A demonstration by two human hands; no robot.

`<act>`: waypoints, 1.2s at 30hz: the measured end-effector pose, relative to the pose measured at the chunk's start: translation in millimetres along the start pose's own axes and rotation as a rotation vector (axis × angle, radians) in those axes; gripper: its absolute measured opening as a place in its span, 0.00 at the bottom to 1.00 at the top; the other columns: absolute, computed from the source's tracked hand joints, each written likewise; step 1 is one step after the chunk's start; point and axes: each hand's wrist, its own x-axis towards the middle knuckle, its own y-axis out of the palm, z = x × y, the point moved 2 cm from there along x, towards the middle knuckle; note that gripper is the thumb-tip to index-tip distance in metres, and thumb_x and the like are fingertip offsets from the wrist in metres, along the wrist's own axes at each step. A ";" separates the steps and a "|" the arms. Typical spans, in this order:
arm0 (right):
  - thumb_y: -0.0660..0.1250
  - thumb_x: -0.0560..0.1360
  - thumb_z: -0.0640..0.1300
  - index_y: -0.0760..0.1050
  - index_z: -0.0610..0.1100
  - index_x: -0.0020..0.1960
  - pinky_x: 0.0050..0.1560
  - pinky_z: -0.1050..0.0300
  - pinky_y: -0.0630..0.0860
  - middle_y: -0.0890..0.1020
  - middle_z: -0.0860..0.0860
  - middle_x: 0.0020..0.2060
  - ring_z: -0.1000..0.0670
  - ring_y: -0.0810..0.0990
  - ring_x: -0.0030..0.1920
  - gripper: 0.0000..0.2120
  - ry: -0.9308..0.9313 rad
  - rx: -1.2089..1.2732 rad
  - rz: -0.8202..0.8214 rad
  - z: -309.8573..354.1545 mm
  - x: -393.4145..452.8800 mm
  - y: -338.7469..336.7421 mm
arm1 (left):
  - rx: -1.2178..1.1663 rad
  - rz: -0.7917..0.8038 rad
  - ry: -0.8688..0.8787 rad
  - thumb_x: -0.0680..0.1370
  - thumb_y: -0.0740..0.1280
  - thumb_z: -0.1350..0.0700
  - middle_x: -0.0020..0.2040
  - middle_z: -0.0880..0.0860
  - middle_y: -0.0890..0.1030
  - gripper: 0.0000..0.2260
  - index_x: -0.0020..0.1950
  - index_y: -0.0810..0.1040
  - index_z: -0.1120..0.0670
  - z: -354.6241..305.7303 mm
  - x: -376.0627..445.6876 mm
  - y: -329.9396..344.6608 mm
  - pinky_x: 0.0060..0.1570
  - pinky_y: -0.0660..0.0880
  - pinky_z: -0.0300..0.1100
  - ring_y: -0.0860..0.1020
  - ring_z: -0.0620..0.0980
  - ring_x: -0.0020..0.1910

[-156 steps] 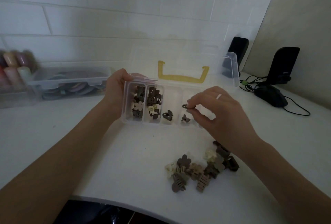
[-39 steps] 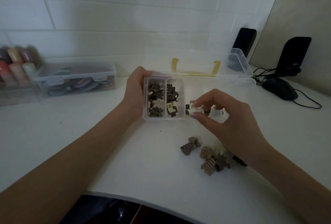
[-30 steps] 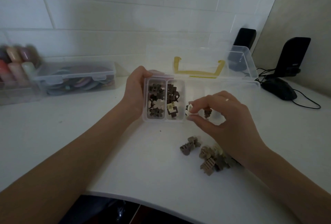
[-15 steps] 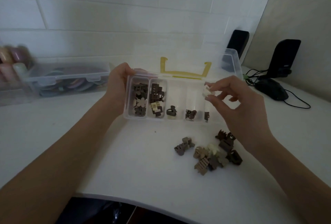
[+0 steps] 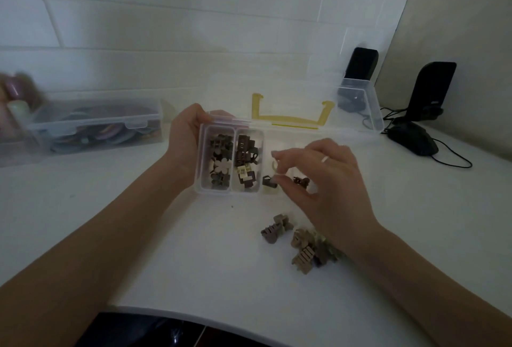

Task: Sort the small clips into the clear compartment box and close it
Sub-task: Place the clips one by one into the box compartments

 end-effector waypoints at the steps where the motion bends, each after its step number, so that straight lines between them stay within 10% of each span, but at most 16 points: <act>1: 0.69 0.70 0.46 0.78 0.49 0.41 0.49 0.55 0.67 0.83 0.56 0.51 0.50 0.75 0.49 0.02 -0.020 -0.071 0.006 -2.3 -0.4 3.3 | 0.004 0.002 0.001 0.61 0.56 0.53 0.30 0.53 0.75 0.12 0.35 0.74 0.58 0.8 -0.2 1.5 0.34 0.74 0.36 0.72 0.50 0.29; 7: 0.67 0.71 0.45 0.82 0.49 0.45 0.53 0.53 0.70 0.81 0.54 0.55 0.50 0.74 0.53 0.06 0.014 -0.007 0.023 -9.1 -0.1 3.3 | -0.005 -0.040 -0.044 0.62 0.57 0.52 0.28 0.50 0.75 0.09 0.28 0.75 0.53 4.0 -0.2 3.2 0.34 0.73 0.36 0.73 0.48 0.27; 12: 0.72 0.69 0.49 0.83 0.50 0.46 0.45 0.57 0.75 0.82 0.58 0.40 0.56 0.76 0.44 0.07 -0.015 0.294 0.282 -6.0 0.3 -9.2 | -0.033 -0.108 -0.082 0.71 0.54 0.54 0.27 0.52 0.74 0.13 0.29 0.71 0.54 4.3 2.9 -2.4 0.35 0.72 0.39 0.72 0.50 0.27; 20: 0.73 0.68 0.53 0.82 0.55 0.49 0.49 0.56 0.75 0.82 0.61 0.46 0.57 0.74 0.48 0.10 -0.120 0.210 0.660 1.6 -2.2 -6.0 | -0.059 -0.112 -0.048 0.70 0.55 0.55 0.28 0.51 0.74 0.11 0.30 0.72 0.54 4.7 3.8 -5.3 0.34 0.72 0.38 0.72 0.49 0.27; 27: 0.75 0.66 0.49 0.82 0.55 0.43 0.47 0.67 0.73 0.82 0.62 0.48 0.58 0.77 0.51 0.06 0.068 0.413 0.455 3.6 1.4 -12.2 | -0.050 -0.074 -0.022 0.72 0.51 0.56 0.28 0.51 0.75 0.19 0.26 0.76 0.53 5.3 5.9 -5.6 0.36 0.71 0.39 0.73 0.49 0.28; 36: 0.74 0.67 0.38 0.72 0.45 0.43 0.44 0.57 0.80 0.84 0.55 0.40 0.55 0.83 0.43 0.11 0.279 0.593 0.284 3.7 2.9 -15.8 | -0.008 -0.054 0.010 0.64 0.57 0.53 0.30 0.51 0.75 0.10 0.29 0.77 0.53 8.0 7.4 -7.2 0.38 0.72 0.42 0.72 0.50 0.30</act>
